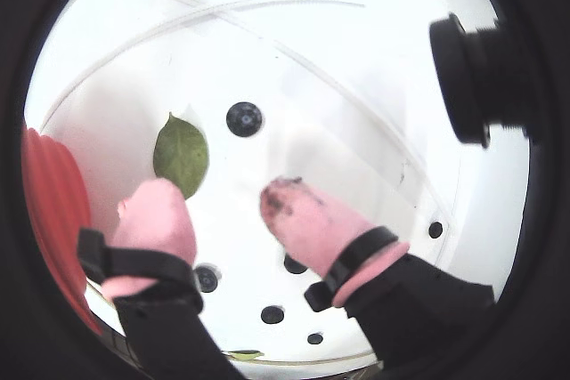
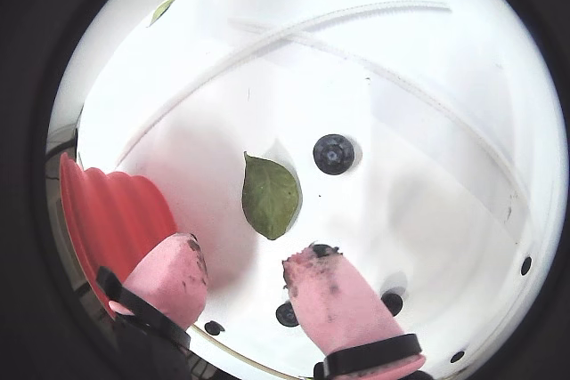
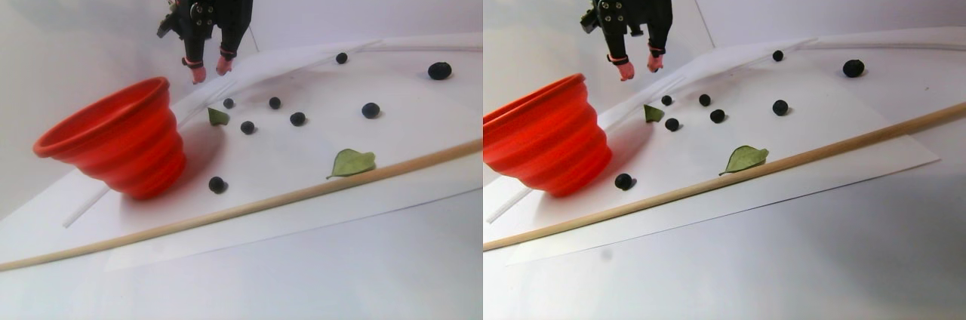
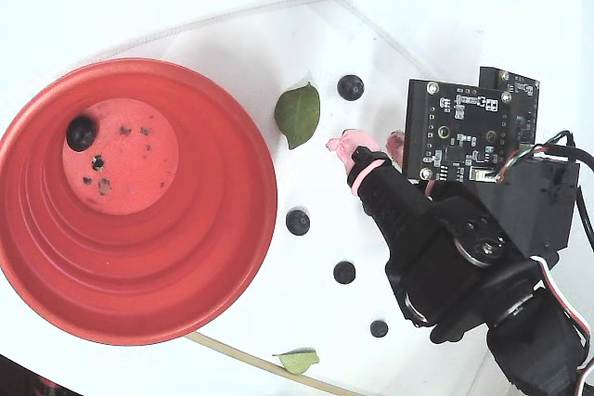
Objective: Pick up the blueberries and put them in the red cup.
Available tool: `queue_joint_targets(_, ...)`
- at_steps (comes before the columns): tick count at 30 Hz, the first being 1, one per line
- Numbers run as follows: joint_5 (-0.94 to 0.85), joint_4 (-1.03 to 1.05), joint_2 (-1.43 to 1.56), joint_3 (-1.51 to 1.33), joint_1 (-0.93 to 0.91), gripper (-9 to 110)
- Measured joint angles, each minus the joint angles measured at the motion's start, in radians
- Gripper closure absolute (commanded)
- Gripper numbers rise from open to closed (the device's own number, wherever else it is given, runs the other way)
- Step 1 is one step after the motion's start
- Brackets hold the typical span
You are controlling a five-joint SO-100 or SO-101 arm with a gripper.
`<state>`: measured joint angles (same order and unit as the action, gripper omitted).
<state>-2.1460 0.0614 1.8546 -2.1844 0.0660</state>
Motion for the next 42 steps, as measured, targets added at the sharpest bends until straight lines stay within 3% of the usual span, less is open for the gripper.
queue_joint_targets(42, -0.063, -0.311, -0.344, 0.146, -0.054, 84)
